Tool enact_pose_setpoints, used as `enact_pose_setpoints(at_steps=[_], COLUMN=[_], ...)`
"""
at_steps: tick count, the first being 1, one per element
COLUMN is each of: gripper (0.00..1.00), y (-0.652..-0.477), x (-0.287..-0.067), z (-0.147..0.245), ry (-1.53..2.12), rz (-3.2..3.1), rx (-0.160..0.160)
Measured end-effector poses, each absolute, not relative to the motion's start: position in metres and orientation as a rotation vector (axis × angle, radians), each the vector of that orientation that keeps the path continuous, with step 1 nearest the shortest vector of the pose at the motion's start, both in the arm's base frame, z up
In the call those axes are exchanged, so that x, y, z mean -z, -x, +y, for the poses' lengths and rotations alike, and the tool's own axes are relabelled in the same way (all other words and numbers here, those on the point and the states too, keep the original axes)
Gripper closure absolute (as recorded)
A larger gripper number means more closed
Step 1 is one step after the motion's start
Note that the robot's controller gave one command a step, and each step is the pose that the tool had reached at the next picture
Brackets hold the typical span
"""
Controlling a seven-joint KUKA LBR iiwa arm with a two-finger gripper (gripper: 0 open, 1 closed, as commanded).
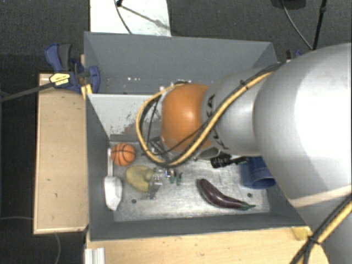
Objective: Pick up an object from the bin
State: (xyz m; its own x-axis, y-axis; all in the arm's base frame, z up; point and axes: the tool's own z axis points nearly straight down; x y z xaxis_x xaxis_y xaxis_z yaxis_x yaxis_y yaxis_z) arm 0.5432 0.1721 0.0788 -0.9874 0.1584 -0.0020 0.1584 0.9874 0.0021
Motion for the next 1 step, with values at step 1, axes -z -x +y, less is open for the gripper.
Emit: enact_pose_setpoints(at_steps=[1], gripper=[1.0], y=[-0.5394], x=[-0.074], z=[0.1778], ry=[-0.151], rz=[3.123], rx=[-0.006])
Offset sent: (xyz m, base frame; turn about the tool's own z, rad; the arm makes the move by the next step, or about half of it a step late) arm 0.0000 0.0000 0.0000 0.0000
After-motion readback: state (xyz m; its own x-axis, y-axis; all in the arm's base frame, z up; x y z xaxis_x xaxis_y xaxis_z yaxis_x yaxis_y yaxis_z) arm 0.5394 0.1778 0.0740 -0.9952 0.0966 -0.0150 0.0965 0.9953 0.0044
